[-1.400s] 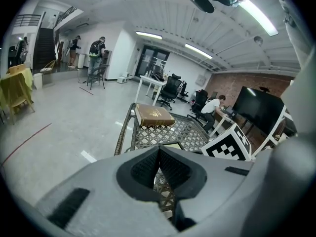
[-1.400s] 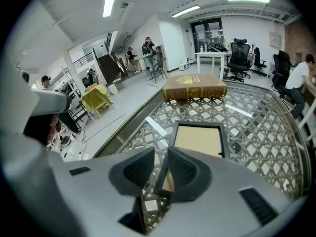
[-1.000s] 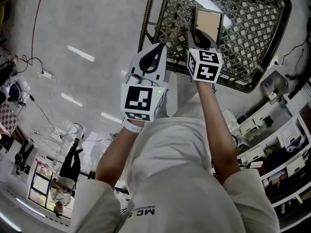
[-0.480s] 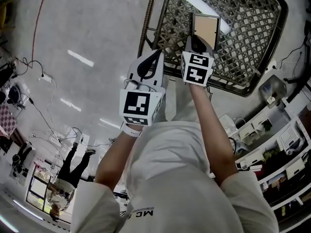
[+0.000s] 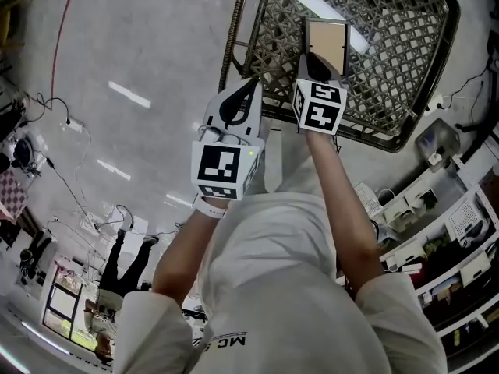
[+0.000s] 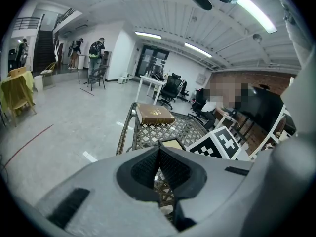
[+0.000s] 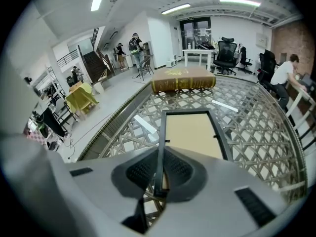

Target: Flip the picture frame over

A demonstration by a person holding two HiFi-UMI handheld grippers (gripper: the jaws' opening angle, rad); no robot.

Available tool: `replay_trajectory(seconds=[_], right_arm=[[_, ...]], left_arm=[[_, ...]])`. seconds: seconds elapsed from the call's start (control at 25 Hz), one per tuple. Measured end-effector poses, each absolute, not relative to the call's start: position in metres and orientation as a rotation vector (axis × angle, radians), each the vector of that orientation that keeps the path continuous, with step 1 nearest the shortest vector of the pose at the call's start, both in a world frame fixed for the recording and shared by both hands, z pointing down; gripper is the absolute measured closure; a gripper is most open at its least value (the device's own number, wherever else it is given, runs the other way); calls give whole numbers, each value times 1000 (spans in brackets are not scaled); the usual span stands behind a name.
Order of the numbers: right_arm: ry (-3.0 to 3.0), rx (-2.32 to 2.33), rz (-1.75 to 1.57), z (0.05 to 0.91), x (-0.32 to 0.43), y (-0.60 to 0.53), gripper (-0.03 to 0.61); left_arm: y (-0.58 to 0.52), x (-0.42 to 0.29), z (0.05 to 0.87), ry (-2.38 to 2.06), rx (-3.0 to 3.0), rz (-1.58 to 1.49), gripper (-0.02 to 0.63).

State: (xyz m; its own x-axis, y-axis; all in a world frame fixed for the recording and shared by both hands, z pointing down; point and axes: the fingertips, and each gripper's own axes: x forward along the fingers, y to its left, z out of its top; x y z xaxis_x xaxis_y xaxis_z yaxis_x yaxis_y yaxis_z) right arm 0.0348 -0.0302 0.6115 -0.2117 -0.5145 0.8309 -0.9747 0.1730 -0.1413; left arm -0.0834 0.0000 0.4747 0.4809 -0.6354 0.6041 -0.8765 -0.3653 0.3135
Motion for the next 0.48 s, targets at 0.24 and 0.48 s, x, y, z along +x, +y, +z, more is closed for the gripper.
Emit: replay_trajectory(seconds=[0.24, 0.48], right_arm=[[-1891, 1401, 1013, 599, 33, -29, 525], [-1937, 1400, 1123, 584, 35, -25, 525]], left_arm=[[1, -83, 472, -1245, 2128, 520, 589], [4, -77, 471, -1235, 2135, 528, 589]])
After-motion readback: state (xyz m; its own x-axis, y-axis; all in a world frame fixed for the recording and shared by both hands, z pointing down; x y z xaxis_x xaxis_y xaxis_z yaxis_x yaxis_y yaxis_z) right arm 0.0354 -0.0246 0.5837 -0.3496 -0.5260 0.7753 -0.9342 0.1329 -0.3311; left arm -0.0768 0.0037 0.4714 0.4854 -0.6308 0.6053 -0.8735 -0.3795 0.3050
